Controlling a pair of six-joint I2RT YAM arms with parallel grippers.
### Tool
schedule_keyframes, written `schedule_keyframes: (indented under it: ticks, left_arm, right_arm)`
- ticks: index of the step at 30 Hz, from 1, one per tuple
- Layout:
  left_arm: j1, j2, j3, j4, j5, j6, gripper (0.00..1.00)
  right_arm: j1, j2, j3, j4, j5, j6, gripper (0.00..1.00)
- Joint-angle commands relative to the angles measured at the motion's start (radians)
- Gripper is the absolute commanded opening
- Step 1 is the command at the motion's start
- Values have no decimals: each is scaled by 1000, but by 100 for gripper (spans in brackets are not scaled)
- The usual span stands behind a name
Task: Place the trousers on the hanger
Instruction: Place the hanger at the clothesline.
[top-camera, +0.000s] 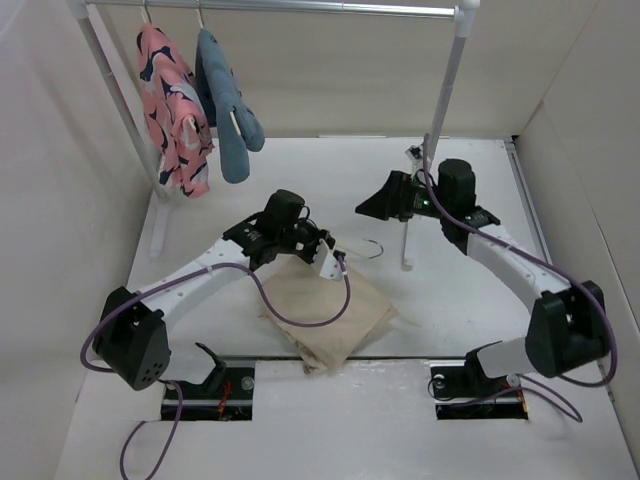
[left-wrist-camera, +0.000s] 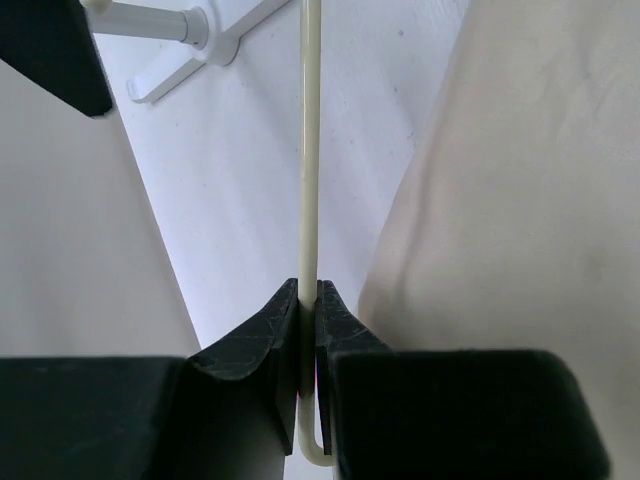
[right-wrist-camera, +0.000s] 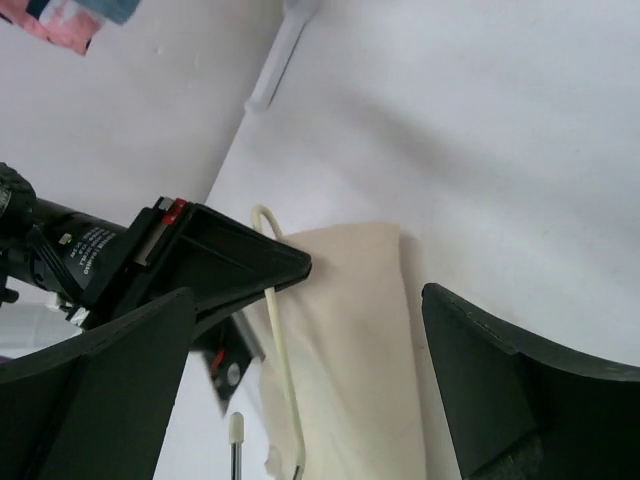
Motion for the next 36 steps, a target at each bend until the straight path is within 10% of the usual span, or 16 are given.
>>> schedule_keyframes:
  ticks: [1, 13, 27, 36]
  left_arm:
    - [12, -62, 16, 25, 100, -62, 0]
    - [40, -90, 94, 34, 186, -229, 0]
    - [40, -143, 137, 98, 204, -329, 0]
    - [87, -153, 159, 202, 183, -524, 0]
  right_arm:
    - [-28, -126, -56, -2, 133, -84, 99]
    - [-39, -725, -384, -88, 165, -387, 99]
    - [275, -561, -403, -125, 342, -387, 99]
    - [309, -639, -418, -116, 374, -301, 51]
